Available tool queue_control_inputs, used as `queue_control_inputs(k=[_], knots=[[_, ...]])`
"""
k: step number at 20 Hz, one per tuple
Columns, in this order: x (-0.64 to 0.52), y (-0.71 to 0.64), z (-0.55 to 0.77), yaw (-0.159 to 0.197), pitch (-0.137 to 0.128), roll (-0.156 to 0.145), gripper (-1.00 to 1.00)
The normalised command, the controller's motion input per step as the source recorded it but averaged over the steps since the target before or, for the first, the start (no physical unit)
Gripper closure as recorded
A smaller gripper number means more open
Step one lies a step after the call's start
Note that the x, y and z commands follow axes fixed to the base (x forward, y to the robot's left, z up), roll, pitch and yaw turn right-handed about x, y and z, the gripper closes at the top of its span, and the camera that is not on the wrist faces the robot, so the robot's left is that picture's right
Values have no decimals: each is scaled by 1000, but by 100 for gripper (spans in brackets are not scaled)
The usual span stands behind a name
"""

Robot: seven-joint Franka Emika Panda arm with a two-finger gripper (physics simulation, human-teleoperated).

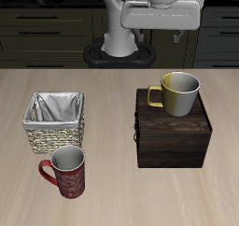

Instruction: Place the white and yellow mug in the basket

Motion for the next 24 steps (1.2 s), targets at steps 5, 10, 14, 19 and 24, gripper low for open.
queue_control_inputs(k=[5, 10, 14, 19, 24], knots=[[320, 43, -21, -23, 32, -38, -100], [193, 120, -40, 11, -12, -8, -100], [97, 52, 53, 22, -49, 12, -100], [108, -28, -49, -15, -3, -4, -100], [53, -26, -158, -9, 7, 7, -100]])
